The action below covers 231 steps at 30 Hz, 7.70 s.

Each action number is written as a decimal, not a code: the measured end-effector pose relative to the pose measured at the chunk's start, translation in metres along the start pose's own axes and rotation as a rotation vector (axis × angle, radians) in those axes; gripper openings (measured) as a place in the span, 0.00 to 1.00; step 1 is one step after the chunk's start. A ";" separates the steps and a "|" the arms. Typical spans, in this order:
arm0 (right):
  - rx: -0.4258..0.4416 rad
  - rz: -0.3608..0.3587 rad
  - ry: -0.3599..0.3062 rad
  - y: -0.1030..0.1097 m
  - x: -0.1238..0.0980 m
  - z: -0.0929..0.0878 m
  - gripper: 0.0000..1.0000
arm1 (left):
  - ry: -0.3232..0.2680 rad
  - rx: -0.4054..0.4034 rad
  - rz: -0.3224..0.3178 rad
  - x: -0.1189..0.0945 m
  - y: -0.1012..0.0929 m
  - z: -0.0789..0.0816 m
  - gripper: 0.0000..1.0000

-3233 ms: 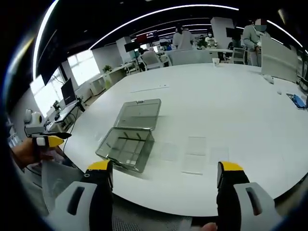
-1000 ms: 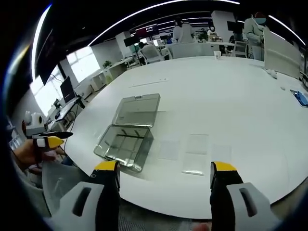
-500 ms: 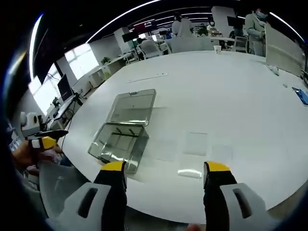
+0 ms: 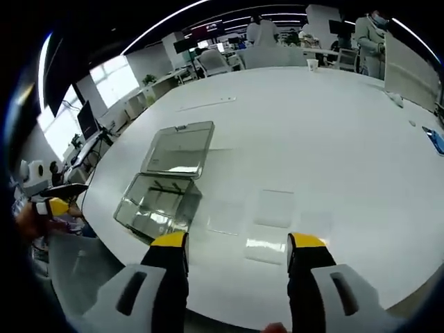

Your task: Insert the divider into the dual guide fixture by aligning both edges with the guide slots and pushing it downward to the bottom, including one-sided entry, uneven engagement, binding, and posture correction.

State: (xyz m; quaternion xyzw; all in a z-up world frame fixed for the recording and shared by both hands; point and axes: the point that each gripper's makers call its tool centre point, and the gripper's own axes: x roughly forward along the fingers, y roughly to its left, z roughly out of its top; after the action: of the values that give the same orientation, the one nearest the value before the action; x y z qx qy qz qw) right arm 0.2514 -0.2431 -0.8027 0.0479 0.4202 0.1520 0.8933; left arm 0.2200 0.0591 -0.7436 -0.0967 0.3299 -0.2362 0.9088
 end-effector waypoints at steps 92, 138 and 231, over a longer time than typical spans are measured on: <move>-0.034 -0.240 0.363 -0.049 0.072 -0.017 0.32 | 0.027 -0.038 -0.003 0.017 0.013 -0.007 0.82; -0.155 -0.155 0.398 -0.045 0.063 -0.022 0.27 | 0.024 -0.023 -0.002 0.010 0.008 -0.002 0.80; -0.365 0.220 0.150 0.139 -0.032 0.018 0.27 | -0.069 -0.341 -0.474 0.069 -0.130 0.024 0.16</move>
State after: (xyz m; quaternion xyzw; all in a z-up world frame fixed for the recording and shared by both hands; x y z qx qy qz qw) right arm 0.2142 -0.1202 -0.7376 -0.0804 0.4431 0.3251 0.8316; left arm 0.2343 -0.0873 -0.7200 -0.3302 0.3018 -0.3797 0.8097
